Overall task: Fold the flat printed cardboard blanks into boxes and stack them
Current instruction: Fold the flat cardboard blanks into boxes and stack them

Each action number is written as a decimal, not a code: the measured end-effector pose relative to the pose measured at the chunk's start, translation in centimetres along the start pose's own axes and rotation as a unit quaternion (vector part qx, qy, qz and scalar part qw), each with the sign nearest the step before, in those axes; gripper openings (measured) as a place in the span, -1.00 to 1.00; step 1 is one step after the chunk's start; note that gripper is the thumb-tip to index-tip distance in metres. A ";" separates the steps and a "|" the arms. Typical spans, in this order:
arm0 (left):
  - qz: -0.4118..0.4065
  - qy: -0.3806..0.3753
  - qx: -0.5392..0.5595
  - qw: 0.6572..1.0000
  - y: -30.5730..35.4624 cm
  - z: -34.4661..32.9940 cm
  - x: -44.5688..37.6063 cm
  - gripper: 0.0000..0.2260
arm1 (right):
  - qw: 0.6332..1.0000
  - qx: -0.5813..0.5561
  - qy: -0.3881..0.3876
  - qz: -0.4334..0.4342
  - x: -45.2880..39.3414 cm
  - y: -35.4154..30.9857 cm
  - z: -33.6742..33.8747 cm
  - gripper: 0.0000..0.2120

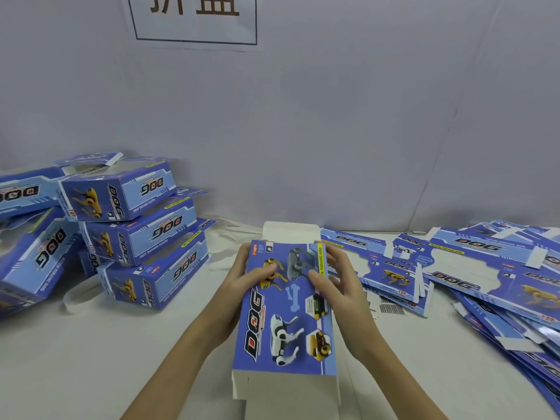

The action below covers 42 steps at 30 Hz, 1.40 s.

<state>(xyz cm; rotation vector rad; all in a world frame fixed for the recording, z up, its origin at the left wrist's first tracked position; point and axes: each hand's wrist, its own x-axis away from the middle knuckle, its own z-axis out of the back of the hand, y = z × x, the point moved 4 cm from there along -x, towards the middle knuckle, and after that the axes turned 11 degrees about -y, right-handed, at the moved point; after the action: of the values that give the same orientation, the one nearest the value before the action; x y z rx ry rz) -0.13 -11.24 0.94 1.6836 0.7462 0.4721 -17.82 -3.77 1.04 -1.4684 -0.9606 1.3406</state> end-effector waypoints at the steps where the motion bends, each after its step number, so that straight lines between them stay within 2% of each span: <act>1: 0.003 -0.004 -0.007 1.000 0.0 -0.1 0.0 -0.70 | 1.000 0.002 0.009 -0.001 -0.1 0.1 0.2 -0.52; 4: 0.010 -0.013 -0.020 1.000 -0.1 -0.3 0.1 -0.68 | 1.000 -0.017 0.019 -0.007 -0.1 0.6 0.4 -0.64; 7: 0.008 -0.018 -0.012 1.000 0.1 -0.4 0.1 -0.58 | 0.999 -0.025 0.022 -0.004 -0.1 0.8 0.2 -0.60; 11: -0.008 -0.017 0.007 1.000 0.3 -0.4 0.2 -0.61 | 0.999 -0.034 0.015 0.001 0.0 0.6 0.1 -0.69; 14: -0.037 0.005 0.016 0.999 0.3 -0.5 0.1 -0.61 | 0.999 -0.041 0.023 0.011 0.0 0.5 0.2 -0.53; 16: -0.077 0.032 0.013 0.996 0.3 -0.3 -0.2 -0.52 | 0.998 -0.048 0.022 0.023 0.0 0.5 0.5 -0.36; 17: -0.083 0.042 0.014 0.996 0.3 -0.3 -0.3 -0.46 | 0.999 -0.042 0.020 0.028 0.0 0.4 0.6 -0.35; 20: -0.054 0.067 -0.023 0.996 0.3 0.0 -0.2 -0.48 | 0.997 0.005 0.064 0.048 0.0 0.1 1.1 -0.68; 22: -0.036 0.079 -0.119 0.989 0.6 0.4 -0.1 -0.57 | 0.986 0.017 0.155 0.059 0.3 0.4 1.9 -0.73; 24: -0.070 0.093 -0.235 0.965 1.2 0.9 0.1 -0.62 | 0.970 -0.016 0.234 0.070 0.6 0.6 2.8 -0.70; 26: -0.120 0.100 -0.371 0.915 1.8 0.8 0.4 -0.55 | 0.958 -0.043 0.270 0.083 0.7 0.4 3.6 -0.66; 30: -0.134 0.076 -0.577 0.802 1.1 -1.4 0.3 -0.03 | 0.965 -0.063 0.235 0.101 0.7 0.3 2.7 -0.59; 32: -0.144 0.109 -0.661 0.728 0.7 -2.4 0.4 0.13 | 0.969 -0.026 0.214 0.119 0.7 0.3 1.6 -0.57; 33: -0.153 0.125 -0.681 0.705 0.6 -2.9 0.5 0.16 | 0.971 -0.010 0.202 0.125 0.8 0.2 1.0 -0.55; 34: -0.164 0.137 -0.683 0.699 0.6 -3.2 0.5 0.16 | 0.974 0.000 0.190 0.127 0.8 0.2 0.5 -0.53; 37: -0.195 0.170 -0.623 0.738 1.0 -3.1 0.6 0.08 | 0.980 0.018 0.149 0.130 1.0 -0.1 -0.2 -0.48; 38: -0.204 0.175 -0.615 0.741 1.3 -2.8 0.6 0.06 | 0.982 0.024 0.137 0.127 1.1 -0.1 -0.3 -0.49; 41: -0.227 0.143 -0.639 0.721 2.1 -1.5 0.8 0.02 | 0.987 0.000 0.126 0.104 1.1 -0.2 0.1 -0.68; 42: -0.238 0.120 -0.648 0.714 2.3 -1.2 0.8 0.01 | 0.988 -0.005 0.128 0.092 1.0 -0.1 0.4 -0.68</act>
<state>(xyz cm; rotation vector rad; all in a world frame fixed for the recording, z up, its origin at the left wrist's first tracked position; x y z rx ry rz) 0.17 -10.13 3.38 0.0777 0.7009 0.6213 -18.14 -2.72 0.85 -1.7214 -0.6802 1.2392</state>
